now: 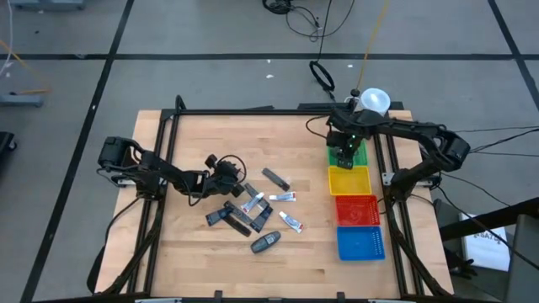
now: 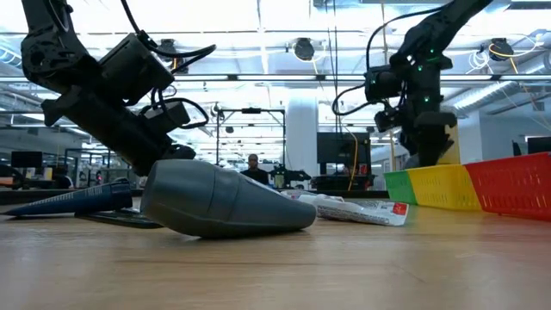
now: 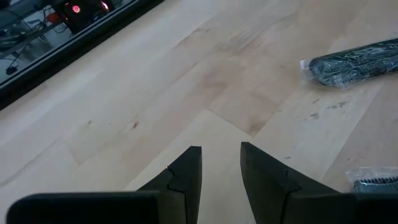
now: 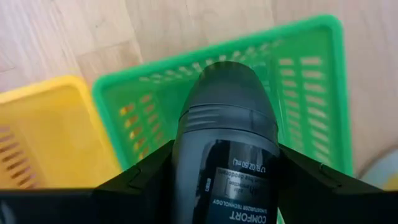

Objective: Pick & Place Travel size toiletries
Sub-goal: Put the gray deodorant into the green basket, then put the white toothpaste into the yellow basket

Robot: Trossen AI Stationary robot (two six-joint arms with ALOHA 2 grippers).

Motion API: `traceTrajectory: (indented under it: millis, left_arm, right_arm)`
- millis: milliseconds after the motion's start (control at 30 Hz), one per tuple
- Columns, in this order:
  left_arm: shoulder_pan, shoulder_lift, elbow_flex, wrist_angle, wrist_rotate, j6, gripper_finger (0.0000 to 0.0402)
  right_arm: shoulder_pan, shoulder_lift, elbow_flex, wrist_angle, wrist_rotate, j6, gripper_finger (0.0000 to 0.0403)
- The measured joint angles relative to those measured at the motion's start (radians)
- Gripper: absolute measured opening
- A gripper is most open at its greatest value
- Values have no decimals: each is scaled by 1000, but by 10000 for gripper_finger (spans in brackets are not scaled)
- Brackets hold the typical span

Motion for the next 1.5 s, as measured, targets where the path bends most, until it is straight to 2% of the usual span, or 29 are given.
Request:
traceTrajectory:
  millis: [300,567,700,833,1000,1133,1300,1500]
  left_arm:
    - [0,0,0,1,0,-4,111]
    - [0,0,0,1,0,-7,111]
    - [0,0,0,3,0,-11,111]
    - [0,0,0,23,0,-11,111]
    - [0,0,0,35,0,-11,111]
    - [0,0,0,35,6,-11,111]
    - [-19,0,0,32,7,-16,111]
    - [-43,0,0,28,-1,-14,111]
  right_arm:
    - [-10,-1,-32,-1,33,24,256]
    - [3,-32,-11,-13,230,52,282]
    - [65,-97,50,-29,231,160,277]
    - [187,-179,89,31,226,305,271]
    - [367,-220,68,262,175,497,270]
    - [512,-177,-14,557,174,606,270]
    - [654,-26,-102,917,169,681,269]
    - [734,206,-106,1213,170,704,269]
